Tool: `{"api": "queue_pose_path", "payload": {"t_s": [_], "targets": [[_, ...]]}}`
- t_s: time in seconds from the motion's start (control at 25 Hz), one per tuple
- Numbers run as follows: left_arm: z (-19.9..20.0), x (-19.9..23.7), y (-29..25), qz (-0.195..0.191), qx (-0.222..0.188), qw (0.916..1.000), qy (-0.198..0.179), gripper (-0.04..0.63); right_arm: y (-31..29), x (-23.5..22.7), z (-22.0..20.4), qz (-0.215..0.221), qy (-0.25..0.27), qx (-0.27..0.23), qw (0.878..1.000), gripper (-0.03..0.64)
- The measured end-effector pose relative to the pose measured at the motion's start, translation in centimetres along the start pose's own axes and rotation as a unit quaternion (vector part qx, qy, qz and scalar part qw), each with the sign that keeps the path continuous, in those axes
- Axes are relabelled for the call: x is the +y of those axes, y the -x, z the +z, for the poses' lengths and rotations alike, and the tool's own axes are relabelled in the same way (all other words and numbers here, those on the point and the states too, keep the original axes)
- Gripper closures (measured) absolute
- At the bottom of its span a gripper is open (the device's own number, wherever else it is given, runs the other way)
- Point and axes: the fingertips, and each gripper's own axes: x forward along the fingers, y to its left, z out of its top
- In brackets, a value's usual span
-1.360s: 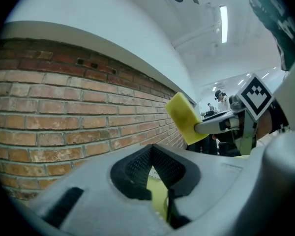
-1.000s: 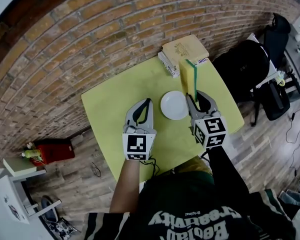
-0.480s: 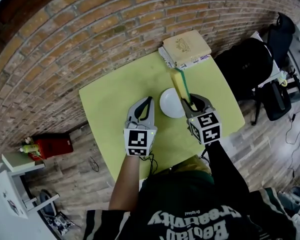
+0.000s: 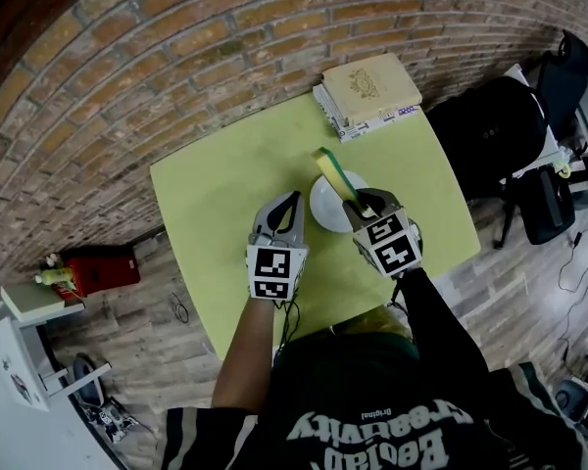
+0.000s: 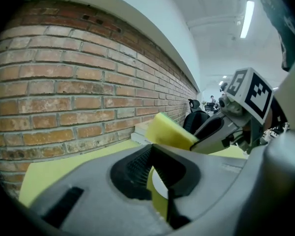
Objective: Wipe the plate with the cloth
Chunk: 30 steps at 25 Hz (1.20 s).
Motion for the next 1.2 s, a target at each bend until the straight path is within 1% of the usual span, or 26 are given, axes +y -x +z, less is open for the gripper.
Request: {"api": "queue_pose_path", "payload": {"t_s": [0.2, 0.28, 0.4, 0.56, 0.76, 1.04, 1.2], "targets": [[-2.6, -0.1, -1.3, -0.003, 0.032, 0.9986, 0.042, 0.588, -1.6, -0.2, -2.0, 0.035, -0.018, 0.061, 0.997, 0.518], [-3.5, -0.2, -1.7, -0.001, 0.044, 0.9979, 0.048, 0.588, -2.1, 0.1, -2.8, 0.052, -0.015, 0.087, 0.995, 0.518], [-4.8, -0.3, -2.2, 0.006, 0.061, 0.9969, 0.050, 0.588, -2.8, 0.7, -3.7, 0.075, -0.011, 0.118, 0.990, 0.518], [-6.2, -0.3, -3.0, 0.016, 0.082, 0.9956, 0.042, 0.588, -3.6, 0.9, -4.4, 0.084, 0.003, 0.153, 0.985, 0.517], [-7.6, -0.3, -4.2, 0.021, 0.105, 0.9937, 0.033, 0.588, -4.4, 0.5, -4.3, 0.090, 0.024, 0.182, 0.979, 0.515], [-10.3, -0.3, -5.4, 0.028, 0.139, 0.9889, 0.044, 0.588, -4.7, 0.7, -4.9, 0.107, 0.033, 0.216, 0.970, 0.514], [-12.4, -0.9, -6.2, 0.020, 0.168, 0.9844, 0.050, 0.588, -5.0, 0.7, -5.7, 0.110, 0.033, 0.231, 0.966, 0.513]]}}
